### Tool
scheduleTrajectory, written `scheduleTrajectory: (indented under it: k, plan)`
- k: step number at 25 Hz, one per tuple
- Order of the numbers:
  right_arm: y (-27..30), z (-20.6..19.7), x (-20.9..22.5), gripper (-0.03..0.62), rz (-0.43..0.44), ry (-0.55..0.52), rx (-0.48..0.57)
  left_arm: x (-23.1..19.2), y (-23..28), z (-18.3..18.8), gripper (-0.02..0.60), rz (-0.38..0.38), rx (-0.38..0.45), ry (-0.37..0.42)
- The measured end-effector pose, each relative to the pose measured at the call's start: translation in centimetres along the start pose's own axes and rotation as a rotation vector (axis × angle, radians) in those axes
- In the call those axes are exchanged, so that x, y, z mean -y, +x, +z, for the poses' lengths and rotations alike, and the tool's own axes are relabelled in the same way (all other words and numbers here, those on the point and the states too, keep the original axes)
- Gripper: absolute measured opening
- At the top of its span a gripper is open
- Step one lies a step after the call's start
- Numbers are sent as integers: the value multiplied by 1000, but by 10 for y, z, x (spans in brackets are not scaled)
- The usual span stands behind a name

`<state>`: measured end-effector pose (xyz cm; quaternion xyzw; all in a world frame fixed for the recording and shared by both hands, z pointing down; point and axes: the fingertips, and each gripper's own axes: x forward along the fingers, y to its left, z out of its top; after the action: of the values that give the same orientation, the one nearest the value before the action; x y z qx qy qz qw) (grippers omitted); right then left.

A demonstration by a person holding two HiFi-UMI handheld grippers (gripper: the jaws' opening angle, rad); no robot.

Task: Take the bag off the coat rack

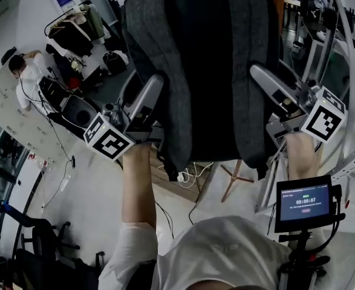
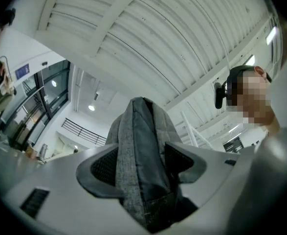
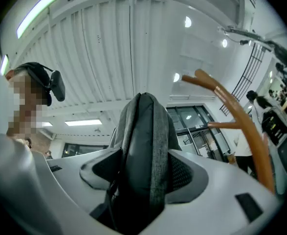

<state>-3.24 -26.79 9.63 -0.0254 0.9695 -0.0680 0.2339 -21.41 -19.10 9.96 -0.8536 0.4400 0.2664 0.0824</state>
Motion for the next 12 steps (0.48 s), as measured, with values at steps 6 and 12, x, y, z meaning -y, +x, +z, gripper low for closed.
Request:
scheduleTrajectory:
  k: [6,12]
  plan:
    - [55,-40,-46,290,194,111,-39,9,-81,43,292,191,2,85]
    - [145,-138,-43,290,374,290,-99,-49,-171,57,293,428,-20,152]
